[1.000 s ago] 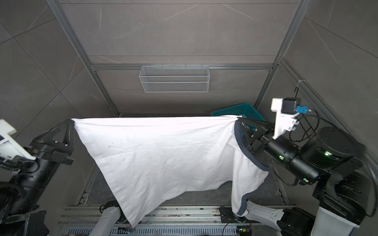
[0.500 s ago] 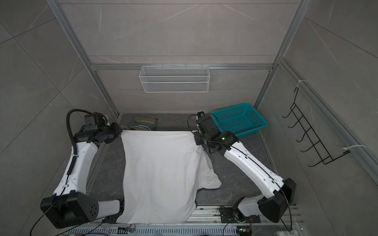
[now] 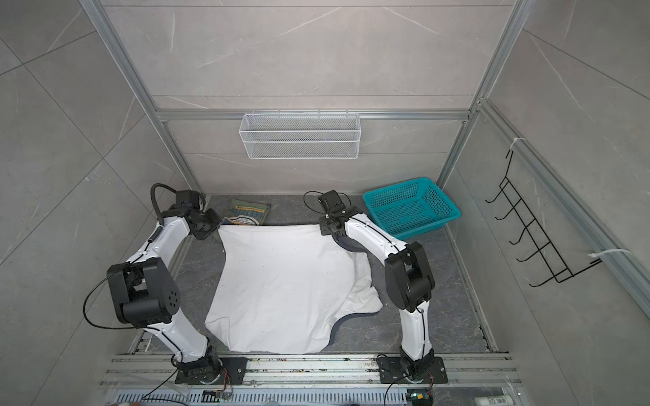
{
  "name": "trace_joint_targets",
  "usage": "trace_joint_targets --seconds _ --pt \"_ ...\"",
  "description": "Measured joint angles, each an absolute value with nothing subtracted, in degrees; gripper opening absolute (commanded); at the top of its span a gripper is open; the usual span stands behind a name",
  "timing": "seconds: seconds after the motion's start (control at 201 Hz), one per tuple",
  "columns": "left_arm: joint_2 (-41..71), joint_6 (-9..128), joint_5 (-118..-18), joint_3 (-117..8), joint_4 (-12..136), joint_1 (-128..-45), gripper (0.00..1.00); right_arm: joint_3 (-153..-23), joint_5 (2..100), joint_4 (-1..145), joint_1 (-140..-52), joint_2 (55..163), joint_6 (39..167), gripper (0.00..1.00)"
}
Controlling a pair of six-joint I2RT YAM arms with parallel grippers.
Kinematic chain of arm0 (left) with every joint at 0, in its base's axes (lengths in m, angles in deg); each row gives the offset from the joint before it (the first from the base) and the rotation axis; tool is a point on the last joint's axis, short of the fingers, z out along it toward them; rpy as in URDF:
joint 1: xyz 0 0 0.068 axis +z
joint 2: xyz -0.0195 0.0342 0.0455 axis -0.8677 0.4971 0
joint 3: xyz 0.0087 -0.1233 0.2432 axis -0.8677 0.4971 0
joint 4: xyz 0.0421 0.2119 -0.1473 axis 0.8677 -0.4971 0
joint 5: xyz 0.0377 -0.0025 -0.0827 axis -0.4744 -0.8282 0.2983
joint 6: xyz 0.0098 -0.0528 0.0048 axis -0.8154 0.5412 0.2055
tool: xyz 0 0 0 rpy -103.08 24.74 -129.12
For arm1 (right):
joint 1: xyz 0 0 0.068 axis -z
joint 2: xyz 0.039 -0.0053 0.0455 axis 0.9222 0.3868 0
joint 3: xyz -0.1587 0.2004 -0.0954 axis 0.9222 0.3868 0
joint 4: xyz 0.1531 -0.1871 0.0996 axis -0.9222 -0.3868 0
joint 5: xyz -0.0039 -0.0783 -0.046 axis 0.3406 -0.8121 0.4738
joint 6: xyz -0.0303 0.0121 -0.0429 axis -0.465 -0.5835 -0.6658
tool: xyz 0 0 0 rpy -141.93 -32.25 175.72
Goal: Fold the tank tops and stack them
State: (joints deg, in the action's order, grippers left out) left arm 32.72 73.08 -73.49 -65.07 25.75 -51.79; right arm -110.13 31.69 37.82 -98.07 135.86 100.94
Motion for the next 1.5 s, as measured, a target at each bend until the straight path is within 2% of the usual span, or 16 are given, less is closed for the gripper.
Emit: trace_joint_targets --seconds 0.149,0.577,0.841,0.881,0.926,1.01,1.11,1.155,1.234,1.369,1.498 --pt "27.6 73.8 -75.0 -58.8 27.3 -51.8 0.0 -107.6 34.3 38.8 -98.0 134.8 102.9 0.0" --pt "0.8 80.1 -78.5 -32.9 31.4 -51.5 0.0 -80.1 42.9 45.7 -99.7 119.9 111.8 0.0" --pt "-1.1 83.9 -82.5 -21.6 31.6 -49.5 0.0 -69.7 43.7 49.2 -106.4 113.9 117.6 0.0" --pt "-0.8 84.4 -82.5 -20.5 32.0 -49.4 0.05 -68.2 43.7 49.9 -107.1 113.4 118.6 0.01" --pt "-0.4 84.8 -82.5 -19.6 32.4 -49.4 0.14 -66.8 43.7 50.5 -107.5 113.3 119.5 0.15" --pt "0.8 85.5 -82.2 -18.5 32.6 -49.3 0.39 -65.1 43.7 50.8 -107.8 113.3 121.2 0.42" --pt "1.1 86.1 -82.1 -18.8 31.7 -49.3 0.56 -64.9 42.8 50.1 -107.8 112.8 121.6 0.57" --pt "0.7 86.3 -82.4 -19.8 30.3 -49.3 0.64 -65.0 41.5 48.8 -107.8 111.4 120.9 0.6" --pt "-1.7 86.4 -83.4 -22.1 27.9 -49.3 0.71 -66.3 39.3 45.2 -107.0 107.6 120.2 0.61" --pt "-8.3 86.1 -83.2 -28.4 26.1 -49.5 0.73 -71.2 37.9 41.5 -100.0 101.5 118.5 0.61" --pt "-7.6 85.3 -80.1 -34.6 27.0 -52.8 0.74 -76.6 36.5 39.1 -92.0 102.2 117.9 0.6"
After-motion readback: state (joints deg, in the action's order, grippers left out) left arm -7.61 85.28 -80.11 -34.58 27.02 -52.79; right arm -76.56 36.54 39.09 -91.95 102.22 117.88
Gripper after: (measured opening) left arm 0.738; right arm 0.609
